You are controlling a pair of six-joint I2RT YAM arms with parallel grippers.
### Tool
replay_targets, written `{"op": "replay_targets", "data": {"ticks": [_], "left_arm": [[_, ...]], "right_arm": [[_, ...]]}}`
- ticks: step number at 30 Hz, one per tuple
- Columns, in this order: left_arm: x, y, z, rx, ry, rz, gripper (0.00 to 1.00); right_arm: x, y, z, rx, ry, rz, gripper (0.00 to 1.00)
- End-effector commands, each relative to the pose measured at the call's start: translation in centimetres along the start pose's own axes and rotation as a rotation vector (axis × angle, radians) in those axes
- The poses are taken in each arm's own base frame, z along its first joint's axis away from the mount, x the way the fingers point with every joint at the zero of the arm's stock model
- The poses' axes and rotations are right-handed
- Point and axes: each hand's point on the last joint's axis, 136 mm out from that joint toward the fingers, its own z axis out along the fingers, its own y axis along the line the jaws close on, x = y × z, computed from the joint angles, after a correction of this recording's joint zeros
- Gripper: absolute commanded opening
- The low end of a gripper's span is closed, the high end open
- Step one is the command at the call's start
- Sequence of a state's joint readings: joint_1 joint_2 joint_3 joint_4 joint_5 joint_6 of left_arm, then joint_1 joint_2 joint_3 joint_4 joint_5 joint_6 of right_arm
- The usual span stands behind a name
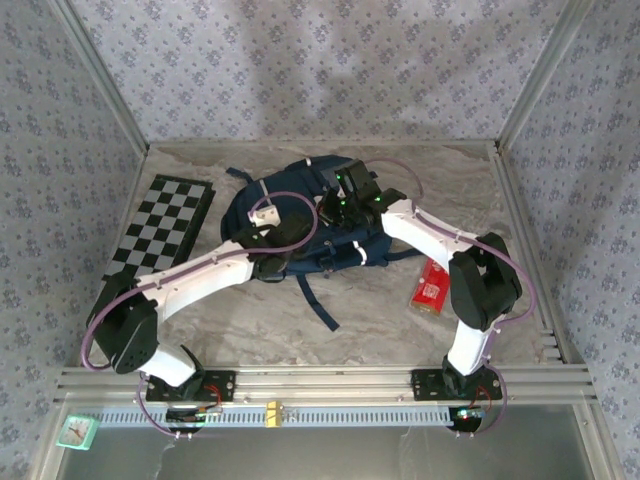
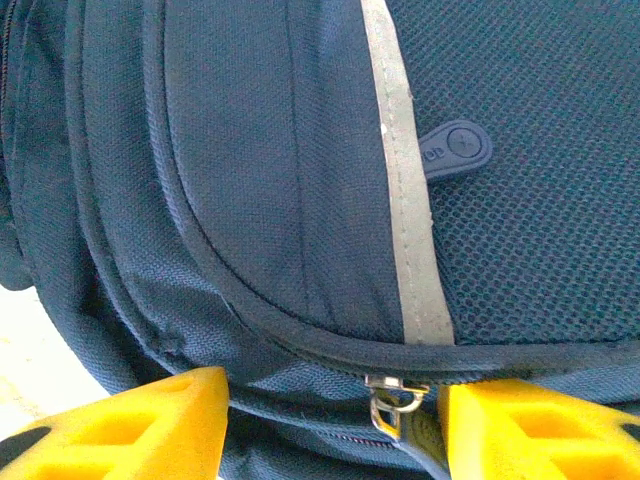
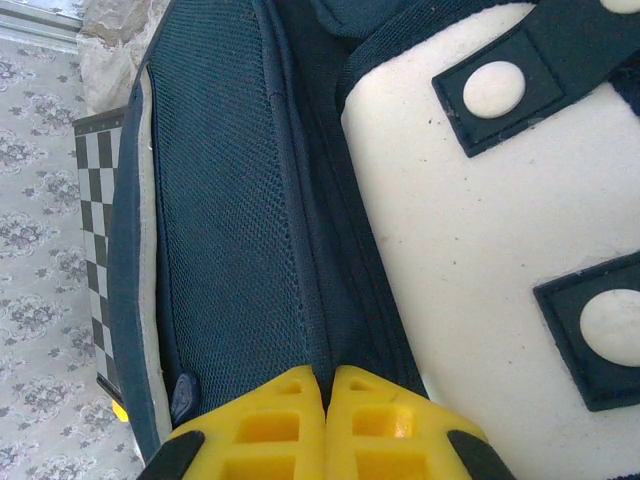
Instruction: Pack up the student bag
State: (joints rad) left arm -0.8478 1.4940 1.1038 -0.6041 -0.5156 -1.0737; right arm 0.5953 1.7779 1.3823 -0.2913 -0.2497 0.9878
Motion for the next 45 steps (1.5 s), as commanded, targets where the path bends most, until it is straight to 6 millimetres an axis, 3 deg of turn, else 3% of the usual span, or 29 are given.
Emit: {"op": "replay_targets", "data": {"ticks": [1, 7, 15, 20, 28, 31, 36, 39, 42, 45], "left_arm": [[-0.4, 0.6, -0.2, -0.027, 0.021, 0.010, 0.57], [-1.3, -1.5, -0.1, 0.048, -0.012, -0.016, 0.59], [-3.1, -2.3, 0.5, 0.059, -0.102, -0.040, 0.41], [-3.4, -1.7, 0.5, 0.062, -0.101, -0.022, 0.30], [-3.8, -0.1, -0.2, 0.120, -0.112, 0.062, 0.02], [-4.0, 1.1, -0.7, 0.116, -0.117, 0.104, 0.00], [-3.0, 2.3, -0.6, 0.151, -0.034, 0.164, 0.00], [-1.8, 1.6, -1.0, 0.212, 0.017, 0.226, 0.00], [-0.6, -0.1, -2.1, 0.297, 0.056, 0.269, 0.00], [1.6, -3.1, -3.3, 0.382, 0.107, 0.324, 0.00]], "right_arm": [[-2.5, 1.8, -2.2, -0.055, -0.087, 0.001, 0.00], [-2.4, 1.6, -1.9, -0.047, -0.086, 0.004, 0.00], [-2.3, 1.7, -1.7, -0.044, -0.082, 0.002, 0.00], [-2.6, 1.5, -1.9, -0.042, -0.083, 0.000, 0.00], [-2.8, 1.2, -2.2, -0.027, -0.080, -0.024, 0.00], [-3.1, 0.8, -2.5, -0.012, -0.082, -0.038, 0.00], [-4.0, 0.3, -3.1, -0.010, -0.066, -0.085, 0.00], [-5.1, -0.6, -3.3, 0.006, -0.059, -0.110, 0.00], [-7.2, -1.7, -3.4, 0.017, -0.073, -0.106, 0.00], [-9.0, -1.2, -3.1, -0.014, -0.068, -0.139, 0.00]]}}
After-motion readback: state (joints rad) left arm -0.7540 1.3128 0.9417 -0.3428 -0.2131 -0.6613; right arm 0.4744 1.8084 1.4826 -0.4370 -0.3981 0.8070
